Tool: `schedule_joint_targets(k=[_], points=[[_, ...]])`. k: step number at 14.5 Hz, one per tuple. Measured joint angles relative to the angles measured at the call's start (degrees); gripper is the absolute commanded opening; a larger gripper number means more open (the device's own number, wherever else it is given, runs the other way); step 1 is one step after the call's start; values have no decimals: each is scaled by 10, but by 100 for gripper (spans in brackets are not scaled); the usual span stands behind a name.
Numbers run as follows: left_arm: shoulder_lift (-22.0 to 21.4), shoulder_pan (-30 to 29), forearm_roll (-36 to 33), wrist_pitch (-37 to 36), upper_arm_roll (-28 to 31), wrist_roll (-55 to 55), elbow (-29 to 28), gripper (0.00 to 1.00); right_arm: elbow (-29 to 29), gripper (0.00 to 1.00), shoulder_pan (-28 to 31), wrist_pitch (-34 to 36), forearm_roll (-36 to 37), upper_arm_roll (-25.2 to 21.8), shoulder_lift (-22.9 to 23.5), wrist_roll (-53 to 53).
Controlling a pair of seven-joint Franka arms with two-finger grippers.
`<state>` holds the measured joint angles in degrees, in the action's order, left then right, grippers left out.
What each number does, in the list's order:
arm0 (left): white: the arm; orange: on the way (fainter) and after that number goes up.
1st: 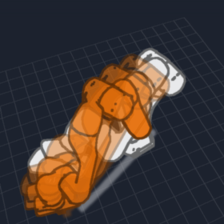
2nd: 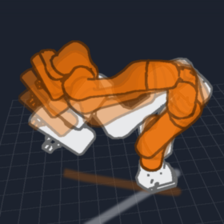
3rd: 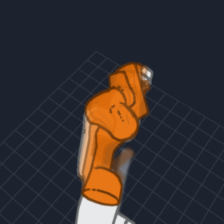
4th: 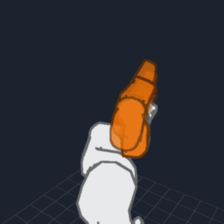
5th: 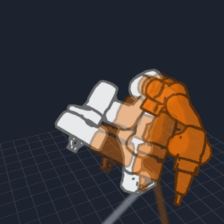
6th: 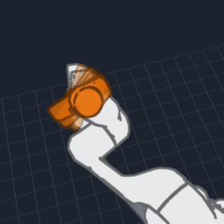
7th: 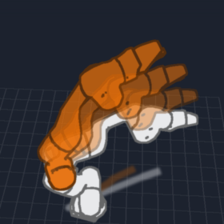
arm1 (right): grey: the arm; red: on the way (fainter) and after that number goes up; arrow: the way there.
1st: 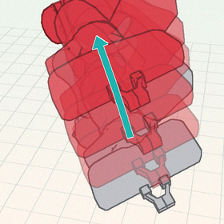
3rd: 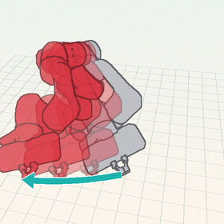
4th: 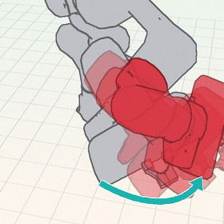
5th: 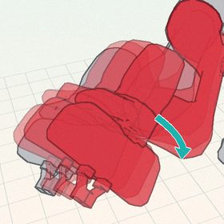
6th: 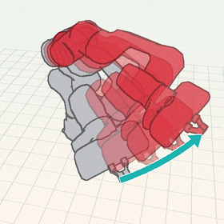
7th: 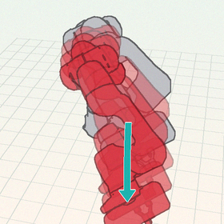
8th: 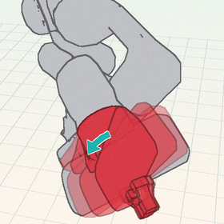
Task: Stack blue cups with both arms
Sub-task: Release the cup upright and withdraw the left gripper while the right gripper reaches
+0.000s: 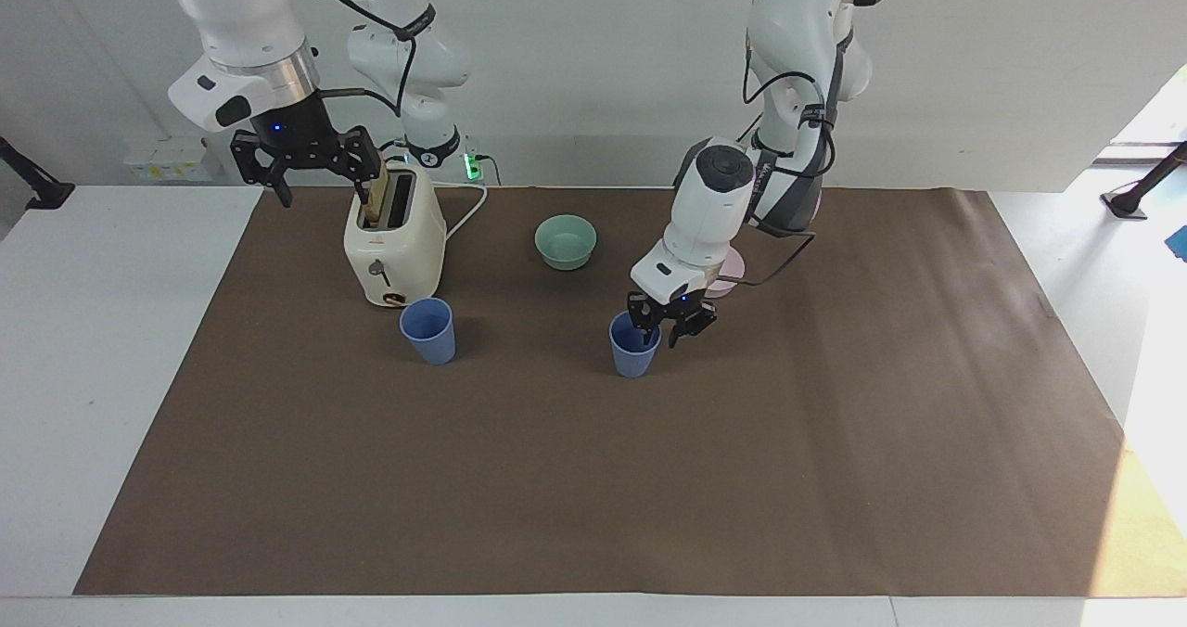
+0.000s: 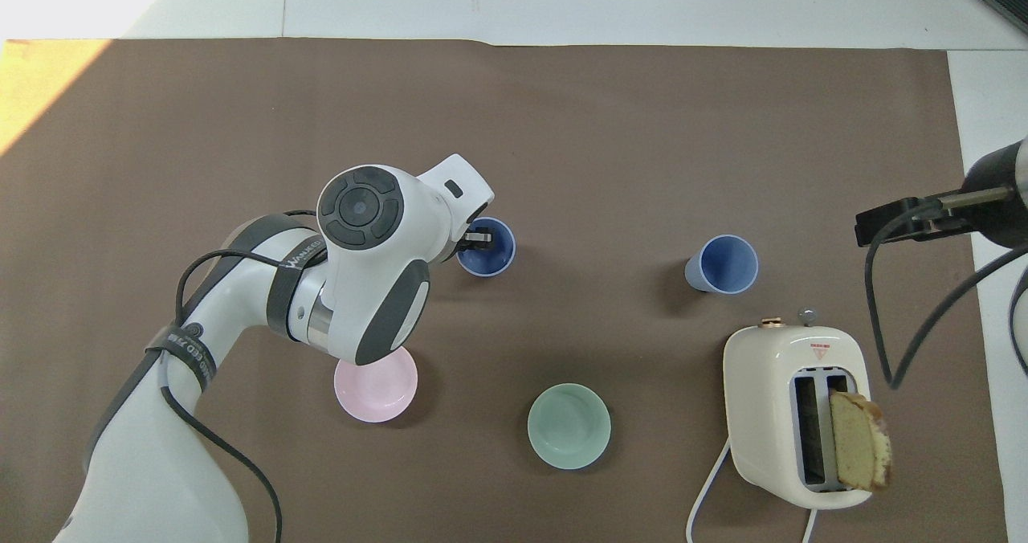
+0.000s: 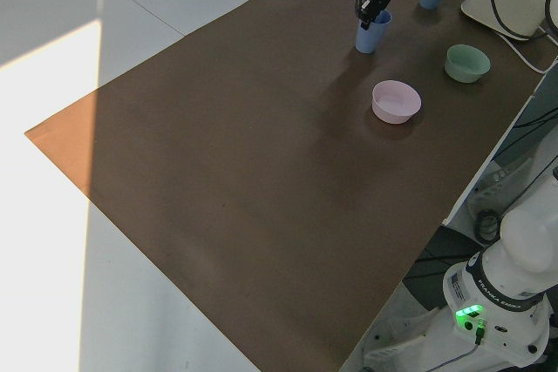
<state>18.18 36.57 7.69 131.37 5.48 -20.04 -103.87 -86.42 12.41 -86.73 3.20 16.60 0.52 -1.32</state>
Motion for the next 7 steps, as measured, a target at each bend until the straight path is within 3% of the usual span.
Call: schedule_joint_targets(k=[7], points=[[-69,-67,-21,-67,14,54,4,100,-27,100,10,-5,0,-1,-1,0]])
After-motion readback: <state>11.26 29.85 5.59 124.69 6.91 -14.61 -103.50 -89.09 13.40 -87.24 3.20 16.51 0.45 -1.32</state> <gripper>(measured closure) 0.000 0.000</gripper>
